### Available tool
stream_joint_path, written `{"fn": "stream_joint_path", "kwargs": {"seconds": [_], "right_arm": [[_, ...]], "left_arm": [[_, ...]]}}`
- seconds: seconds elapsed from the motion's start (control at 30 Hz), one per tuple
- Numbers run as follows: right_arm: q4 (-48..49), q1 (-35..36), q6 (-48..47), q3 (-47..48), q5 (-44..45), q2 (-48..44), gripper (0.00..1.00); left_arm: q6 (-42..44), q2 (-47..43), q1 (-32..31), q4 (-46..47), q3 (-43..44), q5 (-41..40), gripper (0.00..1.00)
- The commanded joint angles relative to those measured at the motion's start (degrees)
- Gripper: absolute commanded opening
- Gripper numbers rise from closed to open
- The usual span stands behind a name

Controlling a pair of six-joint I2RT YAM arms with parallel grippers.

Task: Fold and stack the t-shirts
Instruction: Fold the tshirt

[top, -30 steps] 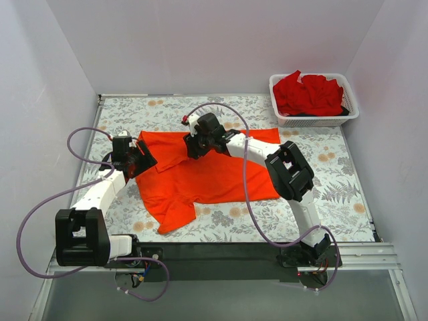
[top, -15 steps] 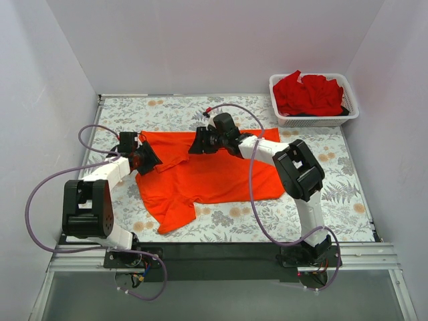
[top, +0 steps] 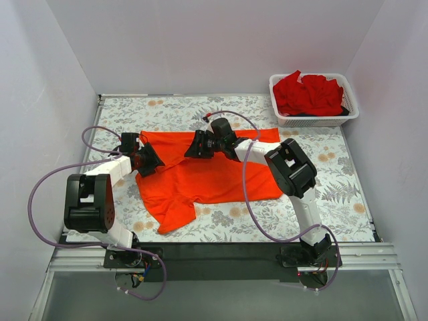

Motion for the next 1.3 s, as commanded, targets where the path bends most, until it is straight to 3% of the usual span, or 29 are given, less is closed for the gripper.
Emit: {"fn": "stream_joint_path", "kwargs": {"seconds": [0.0,0.5,0.63,0.67,0.83,1.27], "right_arm": [[4.17,0.11,2.04,-0.1,-1.05,0.43,0.54],[5.93,0.03,4.94,-0.71,-1.67,2.1,0.54],[6.19,-0.06,5.91,-1.06,-2.02,2.72,0.53],[6.2,0.02,6.17,-1.06,-2.11,2.81,0.54],[6.81,0.03,7.31,-1.15,-1.94,3.77,0.54],[9.44,-0.24,10.57,-0.62,-3.16,6.32,0.54]], "left_arm": [[0.02,0.2,-0.04,0.63,1.36,1.39,0.5],[-0.15,2.31,-0.04,0.63,2.41,1.21,0.44],[0.11,1.96,-0.04,0.63,2.68,2.44,0.27],[0.11,1.61,-0.04,0.98,2.59,2.53,0.19],[0.03,-0.32,0.05,1.6,2.59,3.5,0.01],[-3.14,-4.45,0.84,2.3,3.12,6.75,0.0]]}}
